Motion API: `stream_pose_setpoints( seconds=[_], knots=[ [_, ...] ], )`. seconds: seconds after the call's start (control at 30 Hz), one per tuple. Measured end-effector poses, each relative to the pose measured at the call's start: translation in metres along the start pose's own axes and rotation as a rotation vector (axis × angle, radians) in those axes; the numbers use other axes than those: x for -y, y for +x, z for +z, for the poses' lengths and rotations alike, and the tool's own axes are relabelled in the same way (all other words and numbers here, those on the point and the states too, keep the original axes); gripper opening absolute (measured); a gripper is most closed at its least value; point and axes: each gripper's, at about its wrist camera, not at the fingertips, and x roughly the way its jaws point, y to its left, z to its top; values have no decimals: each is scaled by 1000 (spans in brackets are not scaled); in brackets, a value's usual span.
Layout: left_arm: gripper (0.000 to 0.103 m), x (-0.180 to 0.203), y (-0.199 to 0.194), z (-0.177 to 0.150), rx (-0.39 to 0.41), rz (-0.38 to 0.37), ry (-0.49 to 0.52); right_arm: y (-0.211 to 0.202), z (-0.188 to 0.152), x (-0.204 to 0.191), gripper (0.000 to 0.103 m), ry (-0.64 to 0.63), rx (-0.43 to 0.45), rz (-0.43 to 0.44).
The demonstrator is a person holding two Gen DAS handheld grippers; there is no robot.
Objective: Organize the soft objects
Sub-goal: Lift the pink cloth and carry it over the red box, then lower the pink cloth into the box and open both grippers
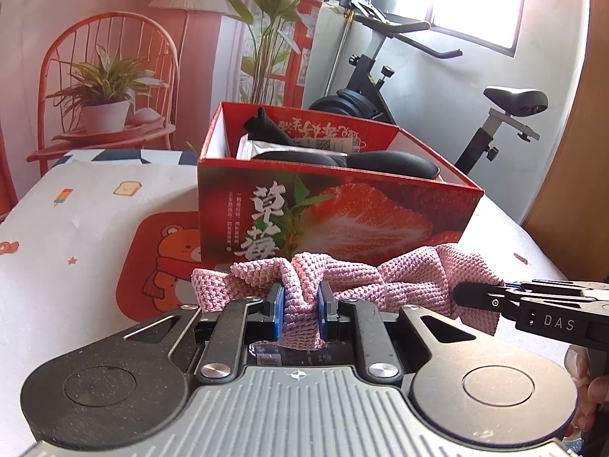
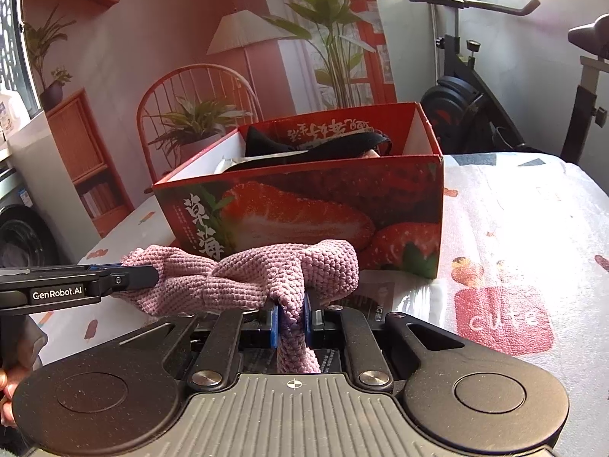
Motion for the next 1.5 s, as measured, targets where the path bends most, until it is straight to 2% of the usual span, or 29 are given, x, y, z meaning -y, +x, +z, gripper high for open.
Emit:
stream_pose_setpoints(
  seconds=[0.13,0.37,0.57,0.7,0.93,1.2,1.5],
  knots=[
    [18,-1,-9,14,50,-1,7,-9,14,-3,11,-24,43,12],
    [18,0,-26,71,174,-18,30,-15,80,0,11,3,120,71],
    [18,5,-2,131,175,-48,25,5,142,16,11,5,176,57],
    [18,13,22,160,170,-30,55,29,176,34,11,12,172,33],
    [18,19,78,183,81,10,94,81,203,47,11,-25,106,-30],
    [18,11,140,185,-69,32,106,135,202,60,11,-12,-18,-68],
    [18,1,184,175,-217,31,106,182,191,56,11,8,-168,-84]
  ],
)
